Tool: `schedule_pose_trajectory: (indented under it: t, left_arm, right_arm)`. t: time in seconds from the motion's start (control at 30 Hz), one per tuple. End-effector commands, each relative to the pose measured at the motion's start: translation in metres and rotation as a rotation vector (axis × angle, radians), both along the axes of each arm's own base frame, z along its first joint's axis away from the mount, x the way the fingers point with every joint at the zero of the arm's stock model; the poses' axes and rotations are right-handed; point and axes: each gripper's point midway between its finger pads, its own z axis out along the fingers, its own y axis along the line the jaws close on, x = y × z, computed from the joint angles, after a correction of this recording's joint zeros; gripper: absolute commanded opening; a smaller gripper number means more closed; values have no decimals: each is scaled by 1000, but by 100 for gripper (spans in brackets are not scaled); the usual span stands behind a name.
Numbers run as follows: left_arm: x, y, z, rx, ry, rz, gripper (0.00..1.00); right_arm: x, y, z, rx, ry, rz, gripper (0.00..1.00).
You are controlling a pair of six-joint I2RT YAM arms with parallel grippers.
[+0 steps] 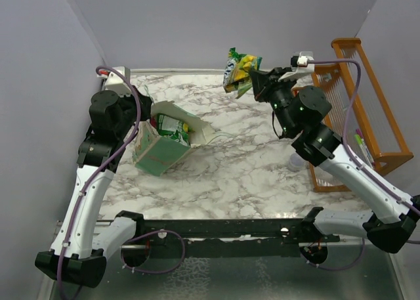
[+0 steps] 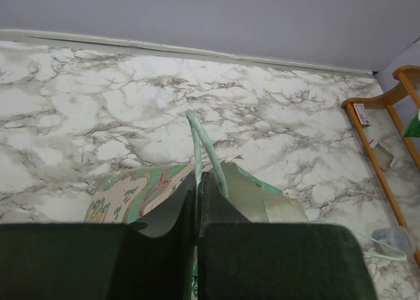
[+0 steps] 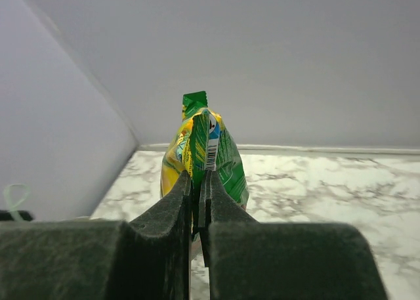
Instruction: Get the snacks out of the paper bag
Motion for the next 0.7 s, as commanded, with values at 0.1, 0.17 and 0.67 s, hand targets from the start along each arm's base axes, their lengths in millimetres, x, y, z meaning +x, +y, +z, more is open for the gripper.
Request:
schedule_pose_trajectory:
  t: [0.1,0.17,0.67]
  left_arm:
    - [1,1,15,-12,-37,11,0]
    - [1,1,15,-14,-34,9,0]
    - [-5,-12,11,-73,-3,-48,0]
  right_arm:
    - [56,-32,-17,-31,46,-85,1]
    - [73,-30,-32,-44,81,-70,1]
    - [178,-34,-208,97,505,199,1]
